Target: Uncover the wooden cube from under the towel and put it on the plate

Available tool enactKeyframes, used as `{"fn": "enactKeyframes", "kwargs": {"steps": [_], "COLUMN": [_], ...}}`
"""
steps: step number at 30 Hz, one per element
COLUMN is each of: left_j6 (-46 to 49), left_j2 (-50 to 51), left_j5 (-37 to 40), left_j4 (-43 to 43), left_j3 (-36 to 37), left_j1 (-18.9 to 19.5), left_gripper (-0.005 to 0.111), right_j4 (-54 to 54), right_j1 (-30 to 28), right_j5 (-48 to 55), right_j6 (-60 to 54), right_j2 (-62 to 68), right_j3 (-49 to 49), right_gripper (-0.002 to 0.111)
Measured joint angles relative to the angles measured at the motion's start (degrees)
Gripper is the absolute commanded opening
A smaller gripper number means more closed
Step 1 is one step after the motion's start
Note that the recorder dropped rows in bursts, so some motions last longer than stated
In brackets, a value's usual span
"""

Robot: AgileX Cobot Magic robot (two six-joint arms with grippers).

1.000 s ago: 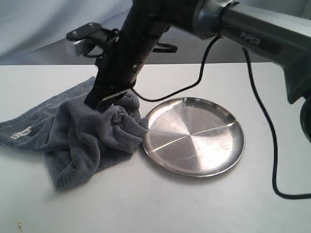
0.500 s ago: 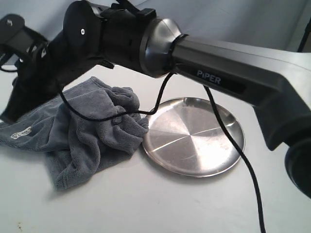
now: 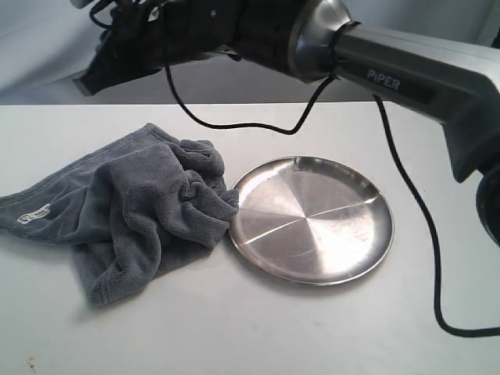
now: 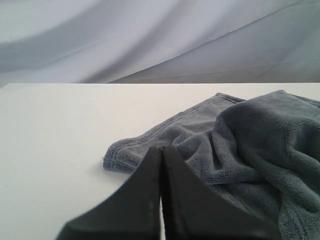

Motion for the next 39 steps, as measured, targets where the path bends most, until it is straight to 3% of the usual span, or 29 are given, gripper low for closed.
{"fn": "enactKeyframes", "kwargs": {"steps": [14, 27, 31, 34, 35, 37, 38, 39], "left_j6": [0.0, 0.0, 0.0, 0.0, 0.0, 0.0, 0.0, 0.0], "left_j2": [0.0, 0.0, 0.0, 0.0, 0.0, 0.0, 0.0, 0.0], "left_j5": [0.0, 0.0, 0.0, 0.0, 0.0, 0.0, 0.0, 0.0], "left_j4": [0.0, 0.0, 0.0, 0.0, 0.0, 0.0, 0.0, 0.0], "left_j3": [0.0, 0.0, 0.0, 0.0, 0.0, 0.0, 0.0, 0.0], "left_j1": [0.0, 0.0, 0.0, 0.0, 0.0, 0.0, 0.0, 0.0], "left_gripper": [0.0, 0.0, 0.0, 0.0, 0.0, 0.0, 0.0, 0.0], "right_j4": [-3.6, -3.7, -3.7, -4.0, -4.2, -5.5, -6.7, -8.1], "right_j1": [-4.4, -4.4, -4.2, -3.5, -3.2, -2.7, -2.4, -2.0], "right_j5": [30.1, 39.6, 39.8, 39.9, 39.9, 39.9, 39.9, 39.9], "right_j6": [0.0, 0.0, -0.4, -0.9, -1.3, -2.6, -3.0, -3.2], "right_j2": [-1.7, -1.7, -1.7, -1.7, -1.7, -1.7, -1.7, -1.4], "right_j3": [0.0, 0.0, 0.0, 0.0, 0.0, 0.0, 0.0, 0.0], "right_gripper": [0.0, 0.002, 0.022, 0.053, 0.072, 0.095, 0.105, 0.105]}}
